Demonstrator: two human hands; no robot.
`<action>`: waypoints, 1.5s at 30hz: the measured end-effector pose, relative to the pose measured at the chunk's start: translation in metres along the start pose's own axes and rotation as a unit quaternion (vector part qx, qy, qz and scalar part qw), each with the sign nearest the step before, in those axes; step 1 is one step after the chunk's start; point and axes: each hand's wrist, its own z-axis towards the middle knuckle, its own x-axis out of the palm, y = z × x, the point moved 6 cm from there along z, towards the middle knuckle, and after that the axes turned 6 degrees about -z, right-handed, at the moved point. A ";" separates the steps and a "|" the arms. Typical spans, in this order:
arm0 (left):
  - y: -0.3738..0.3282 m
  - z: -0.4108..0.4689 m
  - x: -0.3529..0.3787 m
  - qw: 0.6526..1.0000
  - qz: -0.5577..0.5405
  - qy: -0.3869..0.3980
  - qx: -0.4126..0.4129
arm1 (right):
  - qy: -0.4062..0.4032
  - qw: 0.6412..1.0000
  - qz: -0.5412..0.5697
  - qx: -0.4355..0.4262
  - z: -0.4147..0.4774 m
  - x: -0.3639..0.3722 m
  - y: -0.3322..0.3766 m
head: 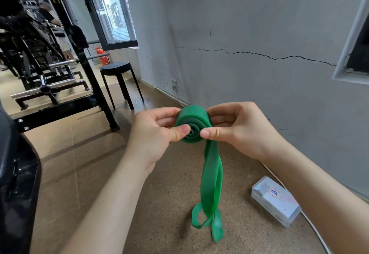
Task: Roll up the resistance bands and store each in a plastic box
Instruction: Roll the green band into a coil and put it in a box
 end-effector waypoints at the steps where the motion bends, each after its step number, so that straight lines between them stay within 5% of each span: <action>1: -0.001 0.000 0.000 1.000 -0.006 -0.001 0.004 | 0.008 1.000 0.020 0.002 0.000 0.000 0.001; 8: 0.012 -0.001 0.013 0.991 -0.116 0.009 -0.063 | -0.039 0.999 0.008 -0.028 -0.005 -0.001 0.012; 11: 0.001 -0.003 0.017 0.990 0.125 0.062 0.020 | -0.054 0.981 -0.179 -0.060 -0.007 -0.003 0.014; 13: -0.015 -0.010 0.027 0.917 0.362 0.103 0.130 | -0.041 0.955 -0.285 -0.074 -0.009 0.000 0.017; 15: -0.022 -0.015 0.034 0.875 0.438 0.129 0.164 | -0.020 0.945 -0.317 -0.082 -0.010 0.004 0.021; 18: -0.022 -0.013 0.026 0.904 0.386 0.109 0.146 | 0.020 0.952 -0.299 -0.069 -0.009 0.008 0.016; 22: -0.012 -0.007 0.014 0.950 0.284 0.091 0.091 | 0.048 0.994 -0.093 -0.007 -0.008 0.006 -0.001; 26: -0.012 -0.004 0.005 0.983 0.168 0.046 0.061 | 0.005 0.989 -0.145 -0.023 -0.004 0.003 -0.003; 35: -0.010 -0.005 0.004 0.998 0.029 0.043 0.036 | 0.050 0.999 -0.008 -0.020 -0.002 -0.002 0.002; 43: -0.002 -0.002 0.011 1.000 0.005 0.014 0.011 | -0.021 0.993 -0.110 -0.035 0.001 0.000 0.002; 45: -0.003 -0.004 0.015 0.995 0.091 0.033 0.030 | -0.039 0.978 -0.196 -0.056 0.000 -0.004 0.009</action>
